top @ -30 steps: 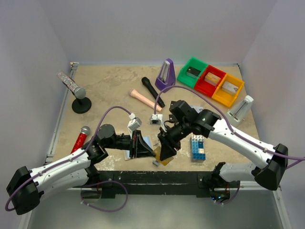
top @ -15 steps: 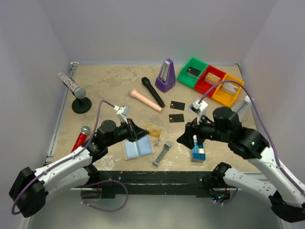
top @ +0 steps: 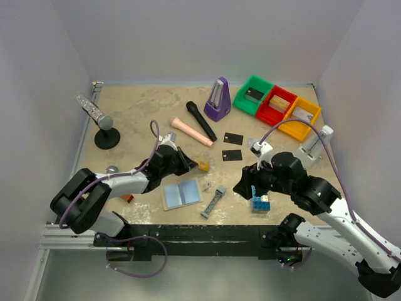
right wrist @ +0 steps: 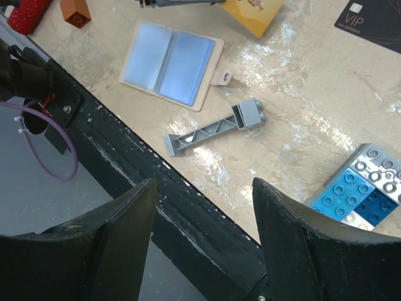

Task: Take the credit cards out of the card holder
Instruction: Place the credit card at the center of the board.

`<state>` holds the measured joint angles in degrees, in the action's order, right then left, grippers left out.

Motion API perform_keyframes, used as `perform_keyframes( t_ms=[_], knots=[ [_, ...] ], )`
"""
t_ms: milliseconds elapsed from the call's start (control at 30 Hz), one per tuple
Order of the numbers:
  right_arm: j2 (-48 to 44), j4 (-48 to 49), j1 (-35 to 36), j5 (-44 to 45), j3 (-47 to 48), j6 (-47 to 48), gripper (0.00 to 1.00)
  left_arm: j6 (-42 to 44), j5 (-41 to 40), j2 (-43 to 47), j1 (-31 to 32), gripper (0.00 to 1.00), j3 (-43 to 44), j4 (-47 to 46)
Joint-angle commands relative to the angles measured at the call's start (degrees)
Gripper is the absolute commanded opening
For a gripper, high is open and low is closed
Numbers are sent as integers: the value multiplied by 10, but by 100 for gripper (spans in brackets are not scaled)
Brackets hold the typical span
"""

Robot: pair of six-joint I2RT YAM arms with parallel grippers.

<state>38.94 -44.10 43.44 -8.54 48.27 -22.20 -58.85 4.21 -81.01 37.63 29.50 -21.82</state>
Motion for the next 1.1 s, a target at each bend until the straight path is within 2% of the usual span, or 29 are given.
perform_keyframes(
  t_ms=[0,233,467,500,633,767,933,1067],
  knots=[
    [-9,52,1,-8,-6,-21,66,-34,-19,-42,-10,0,26,-85],
    [-5,66,1,-23,-17,-22,66,-43,-10,-107,-27,0,46,-106],
    [10,76,1,-25,-18,-18,66,-38,1,-126,-48,0,50,-97],
    [12,78,0,-25,-18,-18,66,-37,4,-129,-52,2,50,-97],
    [23,84,0,-25,-19,-18,66,-29,14,-126,-61,23,46,-91],
    [26,81,1,-22,-14,-17,66,-23,17,-117,-64,38,43,-83],
    [26,71,1,-17,-6,-14,66,-13,15,-98,-70,48,44,-49],
    [23,60,1,-6,-5,-9,66,14,-11,-46,-78,55,42,40]
  ],
)
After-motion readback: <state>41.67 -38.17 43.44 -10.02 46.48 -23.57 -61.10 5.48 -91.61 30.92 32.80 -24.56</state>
